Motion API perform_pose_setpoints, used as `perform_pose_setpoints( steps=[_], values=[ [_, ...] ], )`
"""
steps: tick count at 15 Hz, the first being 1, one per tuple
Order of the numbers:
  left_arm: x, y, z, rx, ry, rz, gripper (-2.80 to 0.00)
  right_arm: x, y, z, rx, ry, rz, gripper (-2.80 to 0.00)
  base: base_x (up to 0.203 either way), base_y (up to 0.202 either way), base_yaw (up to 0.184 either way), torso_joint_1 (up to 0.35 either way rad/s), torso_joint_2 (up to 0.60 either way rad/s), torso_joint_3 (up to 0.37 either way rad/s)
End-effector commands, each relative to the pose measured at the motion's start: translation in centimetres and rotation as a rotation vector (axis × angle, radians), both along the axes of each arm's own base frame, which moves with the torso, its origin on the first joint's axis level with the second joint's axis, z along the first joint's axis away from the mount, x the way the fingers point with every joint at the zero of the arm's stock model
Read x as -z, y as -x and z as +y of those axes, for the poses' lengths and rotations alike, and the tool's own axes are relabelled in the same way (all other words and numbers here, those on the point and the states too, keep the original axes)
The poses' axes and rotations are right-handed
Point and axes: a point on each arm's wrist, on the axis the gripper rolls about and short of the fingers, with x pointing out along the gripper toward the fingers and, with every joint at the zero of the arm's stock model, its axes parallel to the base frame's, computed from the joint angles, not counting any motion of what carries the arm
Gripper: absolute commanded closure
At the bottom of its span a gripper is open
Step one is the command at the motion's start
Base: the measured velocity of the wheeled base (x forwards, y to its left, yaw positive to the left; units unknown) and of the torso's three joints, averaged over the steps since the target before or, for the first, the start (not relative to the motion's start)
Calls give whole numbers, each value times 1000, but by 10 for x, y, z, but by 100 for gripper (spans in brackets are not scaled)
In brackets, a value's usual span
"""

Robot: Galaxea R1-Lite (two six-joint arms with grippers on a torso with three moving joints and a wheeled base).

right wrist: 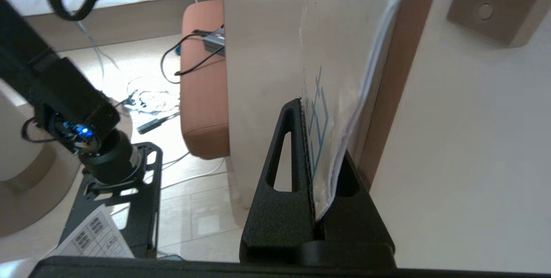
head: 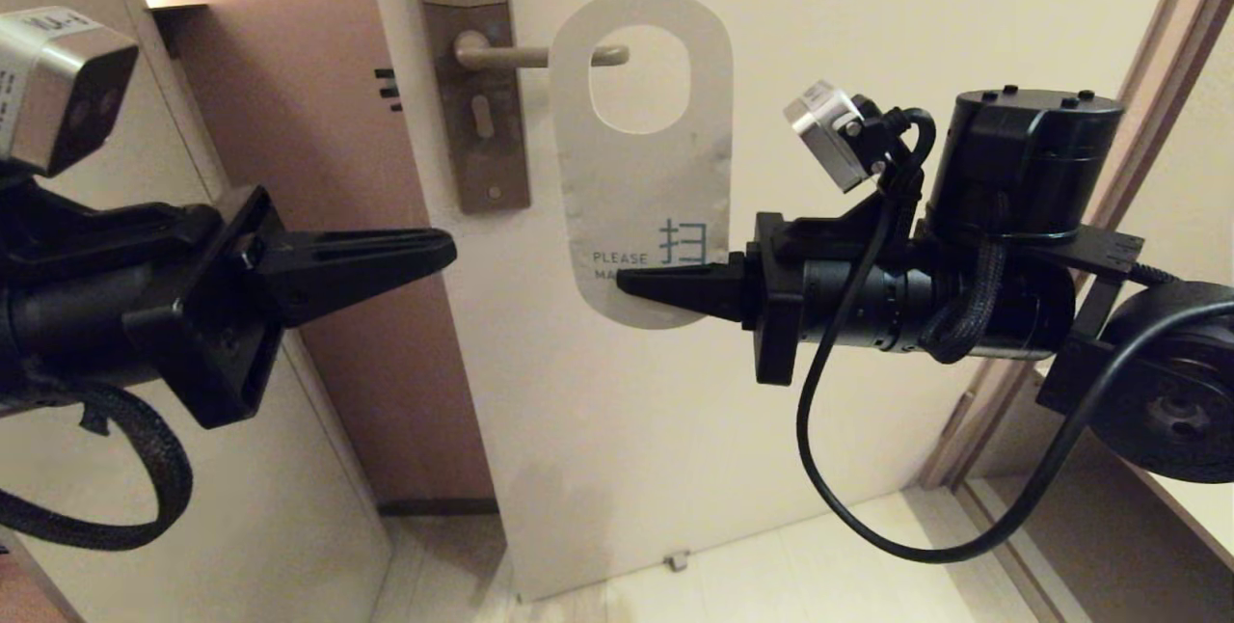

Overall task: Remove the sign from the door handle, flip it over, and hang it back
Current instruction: Hang the sign back with the other side facing out

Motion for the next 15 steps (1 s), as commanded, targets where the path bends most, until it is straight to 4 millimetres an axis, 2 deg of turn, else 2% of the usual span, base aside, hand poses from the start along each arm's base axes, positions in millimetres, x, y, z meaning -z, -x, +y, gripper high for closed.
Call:
perform_pose_setpoints(
  steps=[1, 8, 13, 15],
  values=[
    [1, 13, 8, -32, 5, -17, 0, -1, 1, 0, 2, -6, -9, 0, 0, 0, 0, 0, 0, 0],
    [32, 47, 28, -344, -4, 16, 0, 6, -1, -6, 120, -19, -33, 0, 0, 0, 0, 0, 0, 0],
    [68, 68, 41, -689, -40, 74, 0, 3, -9, -19, 167, -26, -46, 0, 0, 0, 0, 0, 0, 0],
    [80, 73, 45, -766, -58, 101, 0, 4, -8, -20, 167, -24, -44, 0, 0, 0, 0, 0, 0, 0]
  ],
)
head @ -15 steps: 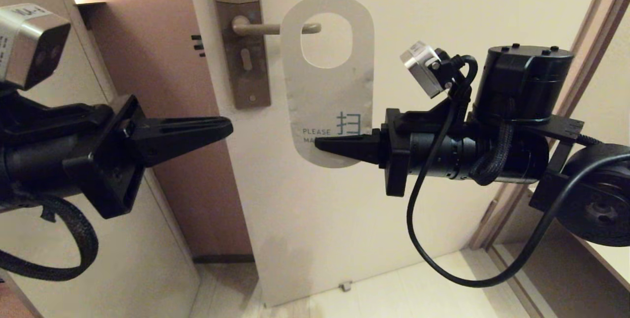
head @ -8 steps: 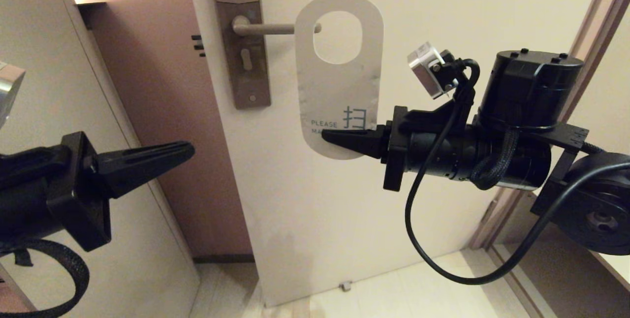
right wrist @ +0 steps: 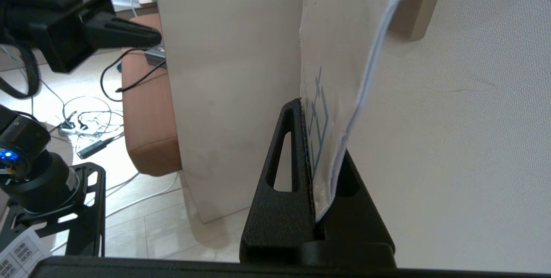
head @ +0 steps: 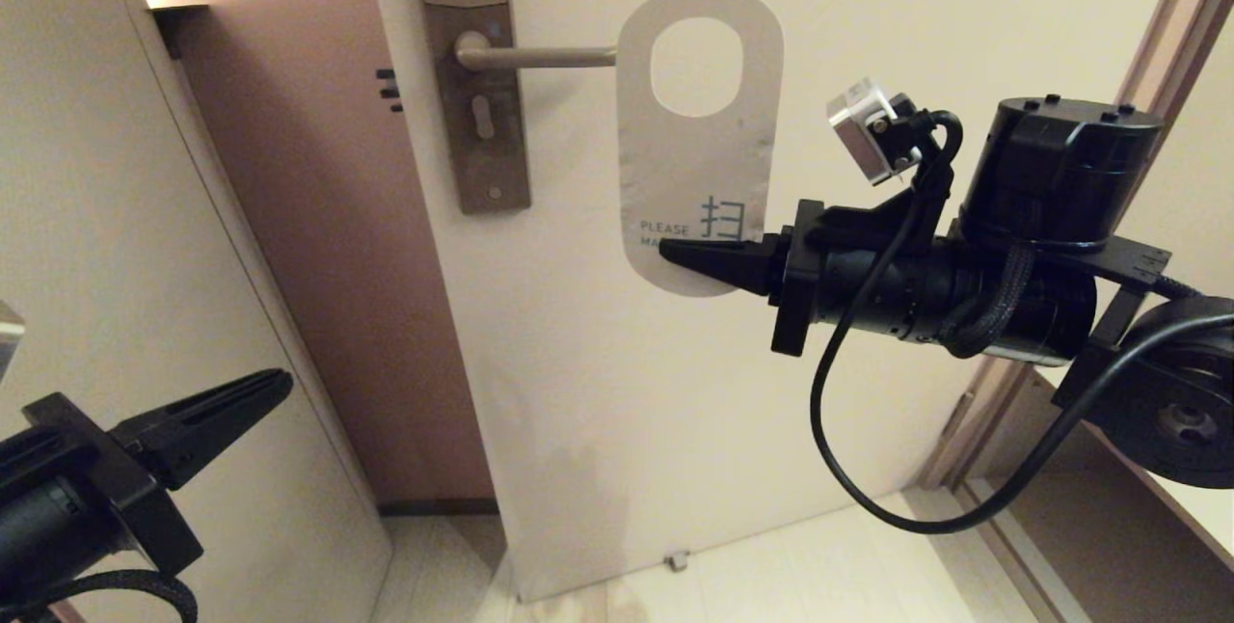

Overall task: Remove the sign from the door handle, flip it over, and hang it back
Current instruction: Hang the sign back with the other side facing out

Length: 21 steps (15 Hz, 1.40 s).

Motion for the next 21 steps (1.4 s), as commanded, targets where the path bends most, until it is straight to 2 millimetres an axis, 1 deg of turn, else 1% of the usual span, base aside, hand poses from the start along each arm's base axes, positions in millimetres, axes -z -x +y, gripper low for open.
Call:
perform_pose_setpoints(
  steps=[1, 4, 8, 12, 19, 21],
  values=[
    [6, 7, 6, -46, -1, -1, 0, 0, 0, 0, -3, -2, -4, 0, 0, 0, 0, 0, 0, 0],
    [17, 17, 17, -135, -4, 5, 0, 0, 0, 0, -3, -2, -4, 0, 0, 0, 0, 0, 0, 0],
    [39, 42, 25, -231, -38, -4, 0, 0, -3, -4, 12, -1, -4, 0, 0, 0, 0, 0, 0, 0],
    [59, 65, 29, -337, -42, 40, 0, -3, -5, -10, 31, -5, -11, 0, 0, 0, 0, 0, 0, 0],
    [96, 112, 34, -455, -49, 94, 0, -4, -6, -10, 31, -18, -31, 0, 0, 0, 0, 0, 0, 0],
    [104, 119, 34, -470, -54, 119, 0, -4, -7, -10, 31, -18, -31, 0, 0, 0, 0, 0, 0, 0]
  ],
)
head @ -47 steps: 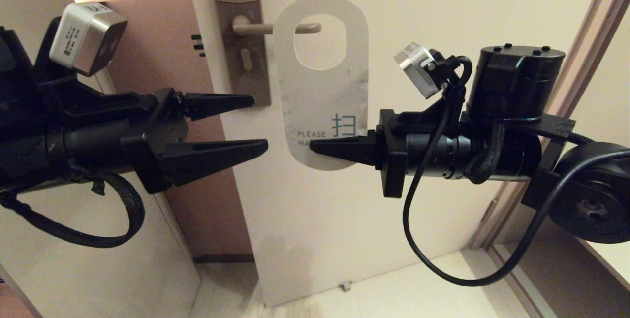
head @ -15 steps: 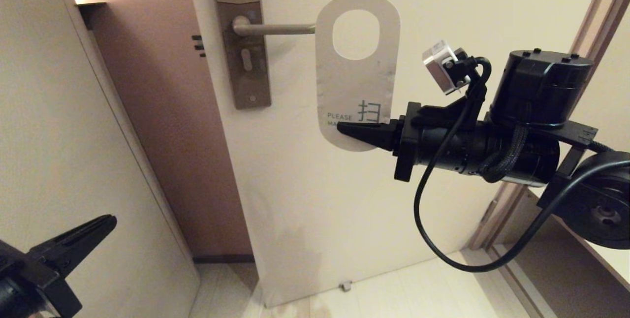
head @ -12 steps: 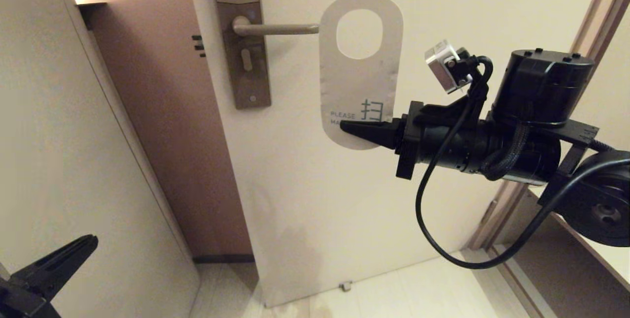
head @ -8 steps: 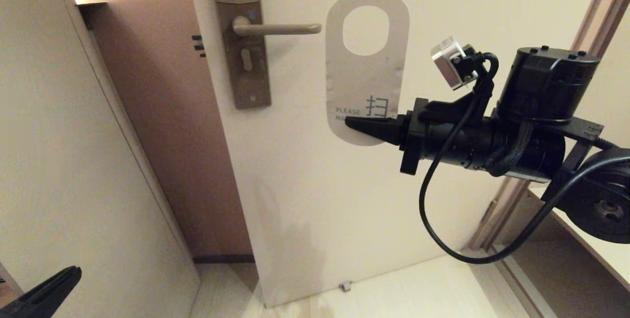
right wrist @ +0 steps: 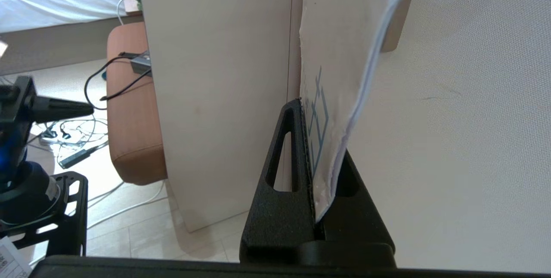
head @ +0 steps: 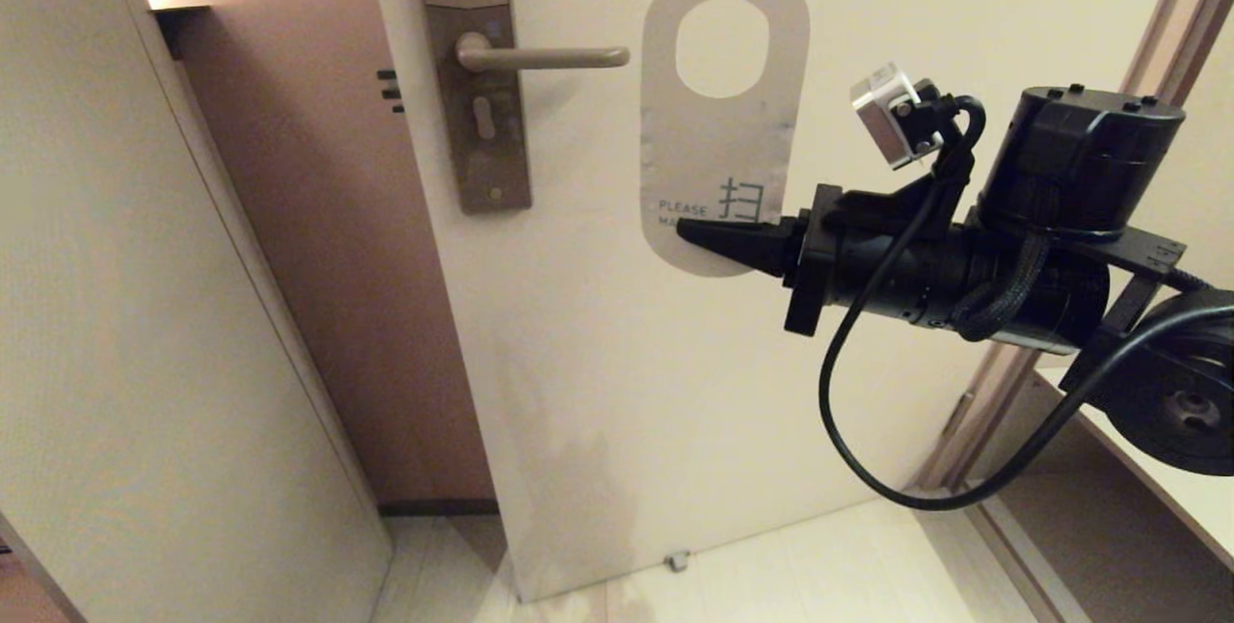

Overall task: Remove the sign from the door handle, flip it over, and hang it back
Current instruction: Hang the sign back with the other side facing out

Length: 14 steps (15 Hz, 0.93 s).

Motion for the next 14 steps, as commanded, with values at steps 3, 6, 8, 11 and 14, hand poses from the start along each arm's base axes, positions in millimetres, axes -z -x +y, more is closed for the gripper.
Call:
perform_pose_setpoints(
  steps=[3, 6, 8, 11, 14],
  values=[
    [5, 10, -1, 5, 2, -80, 0, 3, -3, 2, -4, 4, 4, 0, 0, 0, 0, 0, 0, 0],
    [12, 22, -1, 31, -1, -173, 0, 5, -4, 2, -4, 7, 10, 0, 0, 0, 0, 0, 0, 0],
    [15, 27, -1, 42, -5, -232, 0, 6, -5, 3, -2, 8, 14, 0, 0, 0, 0, 0, 0, 0],
    [14, 27, -1, 45, -8, -243, 0, 6, -7, -2, 16, 7, 13, 0, 0, 0, 0, 0, 0, 0],
    [15, 27, -1, 33, 9, -243, 0, 5, -10, -16, 58, 7, 13, 0, 0, 0, 0, 0, 0, 0]
  ],
)
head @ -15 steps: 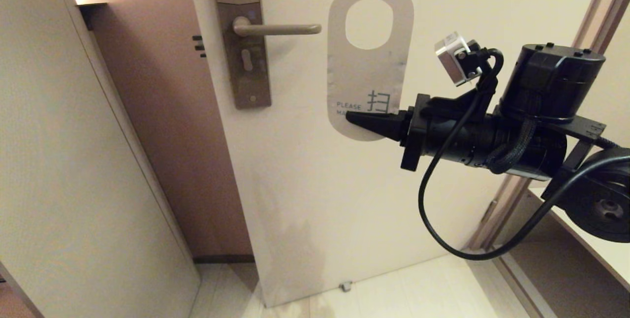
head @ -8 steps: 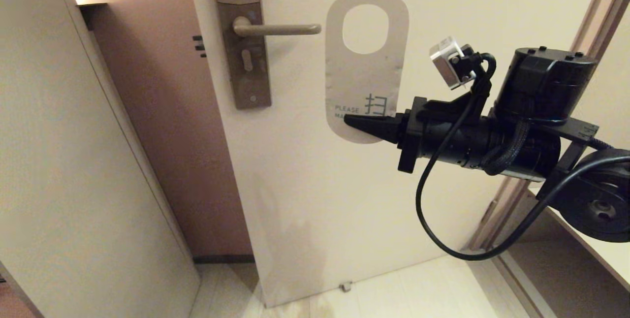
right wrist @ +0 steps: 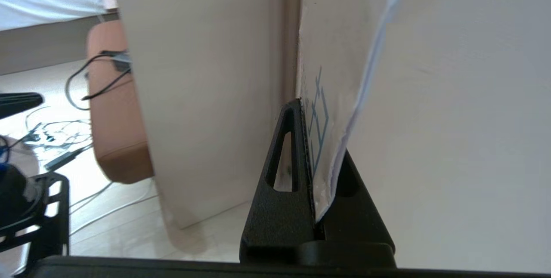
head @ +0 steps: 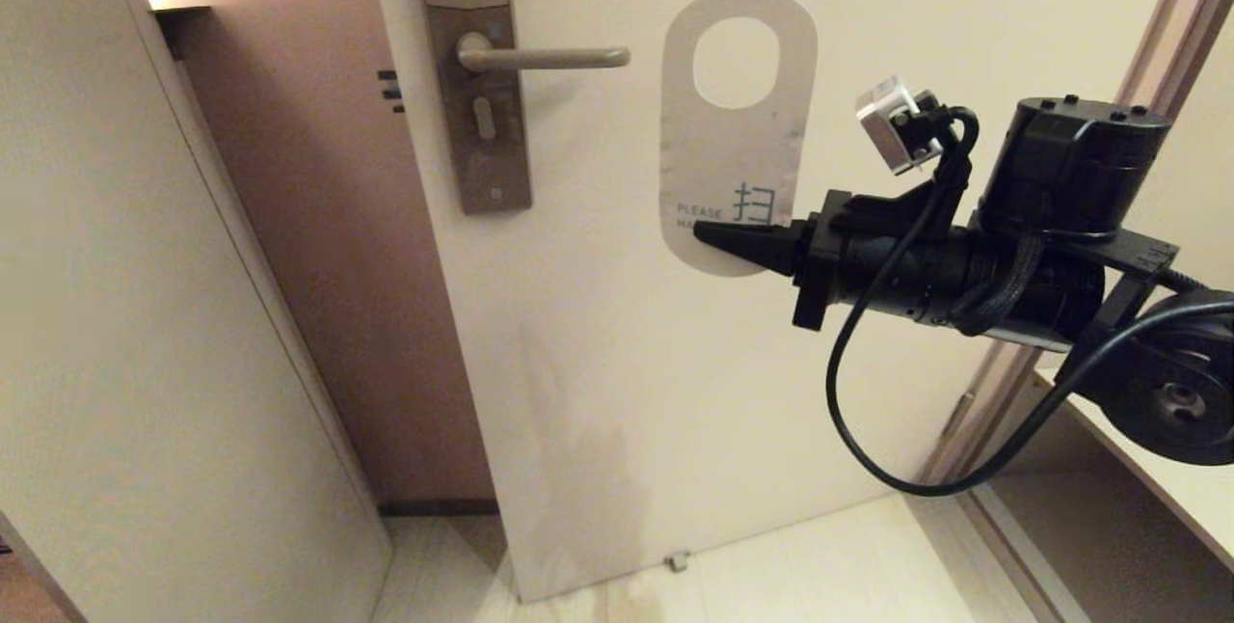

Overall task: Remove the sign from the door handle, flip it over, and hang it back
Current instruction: Hang the sign back with the other side facing out

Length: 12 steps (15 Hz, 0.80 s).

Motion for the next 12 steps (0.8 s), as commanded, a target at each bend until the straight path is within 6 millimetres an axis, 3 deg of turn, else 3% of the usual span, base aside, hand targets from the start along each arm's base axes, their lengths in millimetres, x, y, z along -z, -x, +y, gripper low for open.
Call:
perform_pose_setpoints(
  steps=[1, 7, 12],
  values=[
    [0, 0, 0, -4, 11, -3, 0, -3, 1, -8, 16, -6, -9, 0, 0, 0, 0, 0, 0, 0],
    [0, 0, 0, -6, 22, -3, 0, -8, 3, -45, 125, -9, -20, 0, 0, 0, 0, 0, 0, 0],
    [0, 0, 0, -6, 22, -3, 0, -7, 23, -83, 230, -7, -13, 0, 0, 0, 0, 0, 0, 0]
  ],
)
